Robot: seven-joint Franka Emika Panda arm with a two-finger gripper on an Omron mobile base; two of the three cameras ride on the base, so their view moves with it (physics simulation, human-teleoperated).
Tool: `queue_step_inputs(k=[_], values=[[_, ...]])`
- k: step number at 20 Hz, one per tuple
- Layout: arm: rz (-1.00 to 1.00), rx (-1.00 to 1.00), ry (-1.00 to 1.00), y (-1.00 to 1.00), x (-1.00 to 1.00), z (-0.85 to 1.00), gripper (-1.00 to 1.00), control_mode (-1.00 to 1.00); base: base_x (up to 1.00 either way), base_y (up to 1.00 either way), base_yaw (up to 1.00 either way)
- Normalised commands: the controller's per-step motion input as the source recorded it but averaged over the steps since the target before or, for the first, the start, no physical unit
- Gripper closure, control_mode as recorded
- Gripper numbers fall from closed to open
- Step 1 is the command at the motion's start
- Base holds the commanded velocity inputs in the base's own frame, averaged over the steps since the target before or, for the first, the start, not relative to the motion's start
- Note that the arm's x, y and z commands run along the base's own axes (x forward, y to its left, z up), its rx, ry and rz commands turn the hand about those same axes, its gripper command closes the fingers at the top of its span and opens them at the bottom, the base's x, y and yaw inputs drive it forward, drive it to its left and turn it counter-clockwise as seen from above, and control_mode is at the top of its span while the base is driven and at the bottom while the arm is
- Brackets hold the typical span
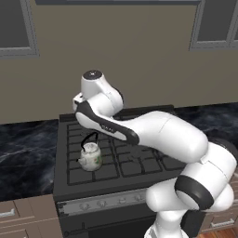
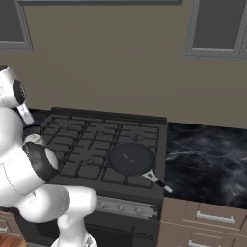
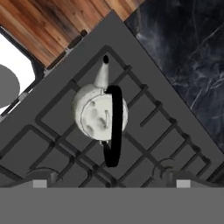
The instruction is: Pick the kettle from the counter and place it on a stove burner. Then turn the burner on.
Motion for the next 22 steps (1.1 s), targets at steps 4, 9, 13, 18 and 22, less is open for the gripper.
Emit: queue_step_inputs(k=[4, 9, 13, 18, 22], values=[[0.12, 0.0, -0.09, 0.19, -0.6, 0.19, -1.0, -1.0, 0.0, 0.0, 0.0], [0.14, -0.05, -0.09, 0.38, -0.71, 0.1, -1.0, -1.0, 0.0, 0.0, 0.0], [0.15, -0.09, -0.09, 0.35, -0.78, 0.0, -1.0, -1.0, 0.0, 0.0, 0.0], [0.14, -0.14, -0.15, 0.24, -0.7, -0.15, -1.0, -1.0, 0.0, 0.0, 0.0], [0.13, -0.18, -0.22, 0.17, -0.66, -0.3, -1.0, -1.0, 0.0, 0.0, 0.0]])
